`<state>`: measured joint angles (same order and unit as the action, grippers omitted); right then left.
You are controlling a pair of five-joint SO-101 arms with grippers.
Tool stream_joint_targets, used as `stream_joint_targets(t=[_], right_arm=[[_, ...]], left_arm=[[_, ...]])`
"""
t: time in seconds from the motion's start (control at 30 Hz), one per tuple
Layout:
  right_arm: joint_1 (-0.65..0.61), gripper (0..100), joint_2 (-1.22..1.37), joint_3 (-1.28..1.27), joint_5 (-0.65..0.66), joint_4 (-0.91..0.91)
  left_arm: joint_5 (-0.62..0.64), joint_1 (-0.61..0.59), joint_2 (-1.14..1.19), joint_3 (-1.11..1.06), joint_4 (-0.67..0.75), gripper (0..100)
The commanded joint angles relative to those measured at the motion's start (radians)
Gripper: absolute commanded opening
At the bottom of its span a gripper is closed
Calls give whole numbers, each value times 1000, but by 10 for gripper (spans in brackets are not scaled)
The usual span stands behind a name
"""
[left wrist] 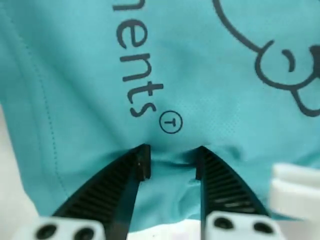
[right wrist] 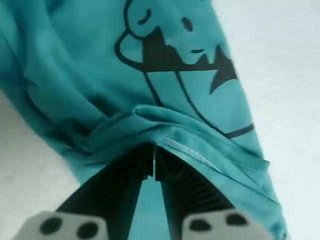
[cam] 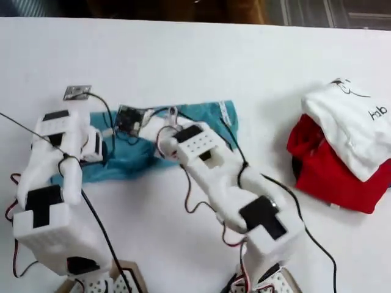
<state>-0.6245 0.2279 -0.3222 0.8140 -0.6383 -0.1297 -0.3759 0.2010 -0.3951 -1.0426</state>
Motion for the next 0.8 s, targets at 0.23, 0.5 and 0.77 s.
stream_joint_targets(t=[0.23, 0.5, 0.77], right_arm=[[7, 18, 67, 127, -9, -127], [19, 18, -65, 207, -58, -220], [-25, 18, -65, 216, -60, -213]], left_arm=[[8, 11, -25, 1, 31, 173], [6, 11, -34, 39, -48, 174], [5, 11, -32, 191, -160, 176]])
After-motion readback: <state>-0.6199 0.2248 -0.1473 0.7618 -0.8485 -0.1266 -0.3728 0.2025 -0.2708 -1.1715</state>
